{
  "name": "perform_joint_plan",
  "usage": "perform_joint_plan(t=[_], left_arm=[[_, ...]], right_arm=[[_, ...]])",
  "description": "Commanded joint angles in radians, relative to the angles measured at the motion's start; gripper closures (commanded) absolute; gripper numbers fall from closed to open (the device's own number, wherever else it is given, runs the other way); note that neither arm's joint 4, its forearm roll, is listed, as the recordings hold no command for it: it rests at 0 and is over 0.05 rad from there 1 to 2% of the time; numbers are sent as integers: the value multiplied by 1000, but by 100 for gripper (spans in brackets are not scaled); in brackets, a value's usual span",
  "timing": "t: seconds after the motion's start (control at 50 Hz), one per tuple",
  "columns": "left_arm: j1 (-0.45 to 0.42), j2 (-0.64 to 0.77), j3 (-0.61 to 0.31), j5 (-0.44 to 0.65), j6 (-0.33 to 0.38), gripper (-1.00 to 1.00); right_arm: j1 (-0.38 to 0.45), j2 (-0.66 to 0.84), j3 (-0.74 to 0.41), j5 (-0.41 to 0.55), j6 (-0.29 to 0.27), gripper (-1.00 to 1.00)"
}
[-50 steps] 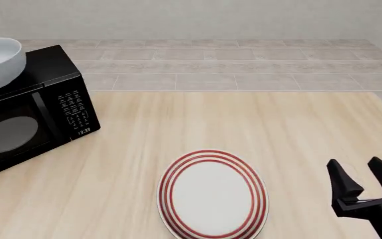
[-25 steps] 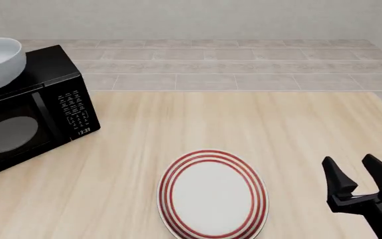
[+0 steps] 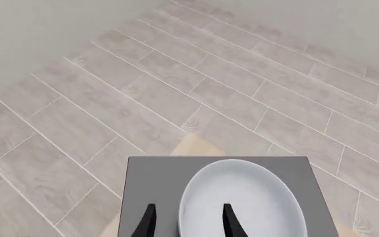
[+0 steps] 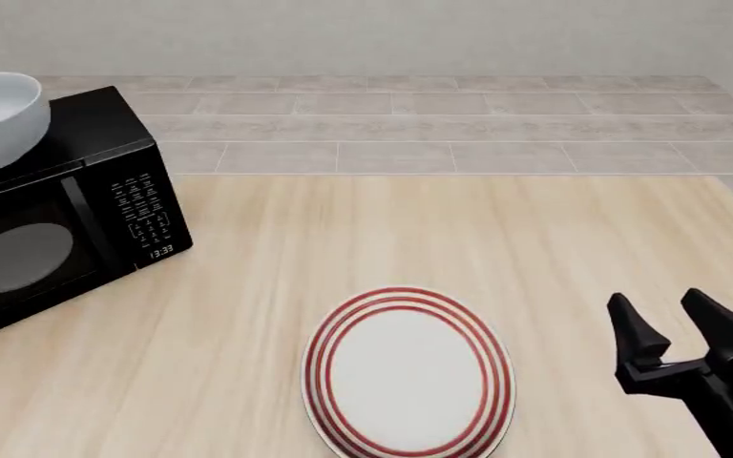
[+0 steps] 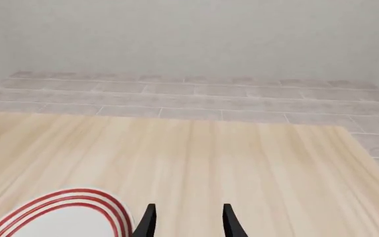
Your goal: Pick up the white bowl and put it on the plate.
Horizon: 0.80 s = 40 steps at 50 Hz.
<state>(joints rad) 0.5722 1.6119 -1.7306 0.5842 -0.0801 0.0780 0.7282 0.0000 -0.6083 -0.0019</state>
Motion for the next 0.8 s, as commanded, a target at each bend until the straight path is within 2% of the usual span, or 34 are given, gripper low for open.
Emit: perform_joint_plan(t=[0.02,0.1,0.36,0.38,0.42,0.46,0.48,0.5,0.54,0.62,0.66,0.7,0.8], left_arm=[[-28,66,22,-39,11,-100],[-39,83,17,-41,16,-100],[-33,101,24,-53,19,-100],[-31,94,84,-104,21,-100],[-28,102,55,-81,18,-100],[-24,102,130,-147,19,-100],[-24,102,130,-147,19,-100],[-24,110,71,-96,18,-100],[-23,120,39,-70,21,-100],[-18,133,35,-69,17,-100],[-19,129,91,-118,19,-100],[-18,138,49,-82,20,-100],[-18,148,42,-78,19,-100]], right_arm=[[-1,19,0,-16,5,-100],[0,49,0,-44,3,-100],[1,25,0,-22,4,-100],[1,22,0,-19,3,-100],[1,13,0,-11,4,-100],[1,17,0,-14,3,-100],[1,18,0,-14,3,-100],[2,16,0,-12,3,-100],[2,27,0,-22,3,-100],[2,19,0,-14,2,-100],[1,14,0,-9,3,-100],[2,17,0,-12,4,-100],[1,21,0,-15,2,-100]])
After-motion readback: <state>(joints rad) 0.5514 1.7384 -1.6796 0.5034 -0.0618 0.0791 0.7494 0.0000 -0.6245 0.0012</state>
